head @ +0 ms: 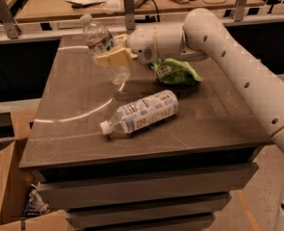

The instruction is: Place water bottle upright

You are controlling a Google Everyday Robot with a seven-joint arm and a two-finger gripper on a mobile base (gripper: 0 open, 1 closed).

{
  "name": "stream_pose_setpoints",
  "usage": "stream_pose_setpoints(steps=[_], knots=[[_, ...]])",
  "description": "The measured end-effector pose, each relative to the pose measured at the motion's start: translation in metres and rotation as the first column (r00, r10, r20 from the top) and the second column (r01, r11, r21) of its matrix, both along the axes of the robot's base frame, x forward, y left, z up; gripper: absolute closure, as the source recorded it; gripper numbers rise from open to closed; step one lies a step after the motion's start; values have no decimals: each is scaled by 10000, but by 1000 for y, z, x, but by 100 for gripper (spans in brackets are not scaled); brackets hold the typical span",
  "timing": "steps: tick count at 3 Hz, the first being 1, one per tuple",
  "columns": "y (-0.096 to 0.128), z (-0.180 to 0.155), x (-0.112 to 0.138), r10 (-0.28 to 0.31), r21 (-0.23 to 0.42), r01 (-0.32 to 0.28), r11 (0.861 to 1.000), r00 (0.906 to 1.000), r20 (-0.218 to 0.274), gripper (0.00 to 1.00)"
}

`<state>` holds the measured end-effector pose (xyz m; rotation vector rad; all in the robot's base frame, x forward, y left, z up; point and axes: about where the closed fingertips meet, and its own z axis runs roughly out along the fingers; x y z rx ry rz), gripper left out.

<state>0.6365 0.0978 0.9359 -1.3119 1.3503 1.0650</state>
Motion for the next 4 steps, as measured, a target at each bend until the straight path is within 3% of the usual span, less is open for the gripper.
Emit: stream_pose_setpoints(steps=[1,4], knots=[[-8,2,-10,-372,398,354,9986,9982,469,100],[-4,3,-8,-880,804,839,9932,9949,484,100]])
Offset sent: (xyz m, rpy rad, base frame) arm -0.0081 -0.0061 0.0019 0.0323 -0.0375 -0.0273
